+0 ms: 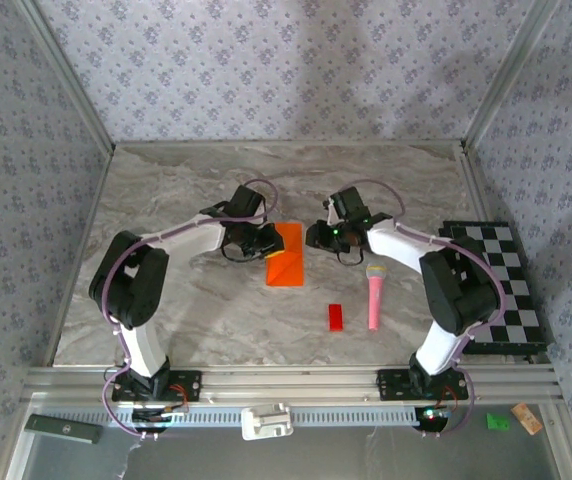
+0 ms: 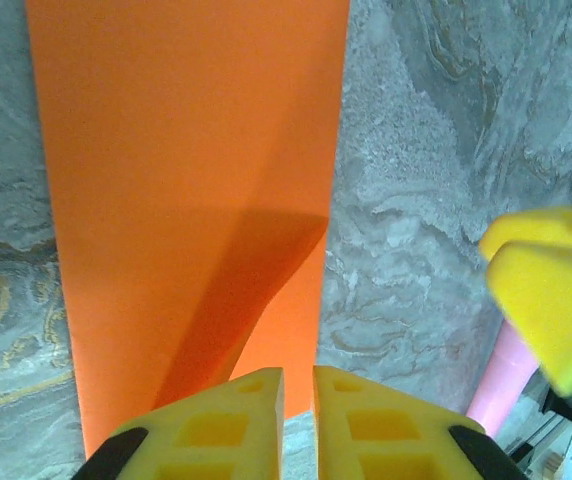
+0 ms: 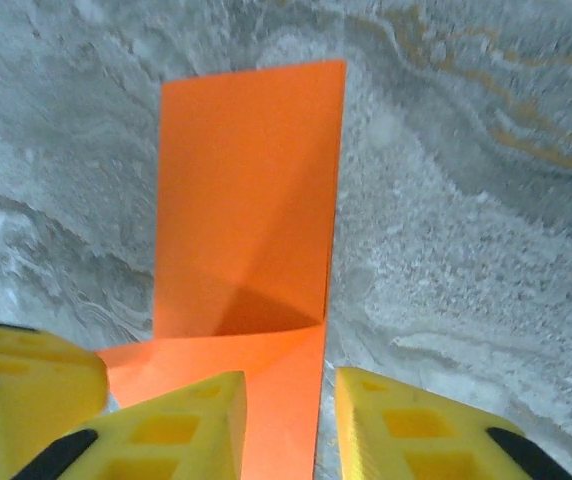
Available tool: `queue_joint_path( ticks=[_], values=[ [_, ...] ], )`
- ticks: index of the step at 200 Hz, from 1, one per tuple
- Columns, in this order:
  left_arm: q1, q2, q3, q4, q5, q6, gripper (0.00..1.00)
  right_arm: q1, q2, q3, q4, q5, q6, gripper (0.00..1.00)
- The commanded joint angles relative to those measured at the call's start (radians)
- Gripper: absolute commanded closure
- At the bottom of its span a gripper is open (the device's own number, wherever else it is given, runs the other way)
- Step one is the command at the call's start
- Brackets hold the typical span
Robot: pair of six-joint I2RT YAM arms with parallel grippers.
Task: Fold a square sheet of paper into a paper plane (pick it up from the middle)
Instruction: Pick up the paper from the center of the table.
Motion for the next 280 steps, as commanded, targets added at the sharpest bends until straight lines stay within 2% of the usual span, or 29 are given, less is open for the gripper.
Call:
queue_joint_path(
  ticks=[1,50,111,156,202,280],
  values=[
    [0.012,0.025,-0.010,0.061,-0.010,-0.033,0.85,0.027,-0.005,-0.019,0.034,0.026,0.098,0.68],
    [0.016,0.044,-0.060,0.096,-0.084,-0.040,0.89,0.063,0.023,-0.026,0.063,0.039,0.196,0.66],
    [0.021,0.073,-0.111,0.161,-0.107,-0.043,0.93,0.096,0.079,-0.008,0.074,0.031,0.291,0.66],
    [0.026,0.090,-0.128,0.112,-0.161,-0.064,0.95,0.126,0.128,-0.002,0.091,0.042,0.373,0.65],
    [0.026,0.112,-0.145,0.124,-0.143,-0.091,0.95,0.133,0.148,0.007,0.121,0.032,0.412,0.64],
    [0.026,0.118,-0.143,0.119,-0.138,-0.097,0.96,0.133,0.189,0.042,0.127,0.016,0.435,0.72]
  ],
)
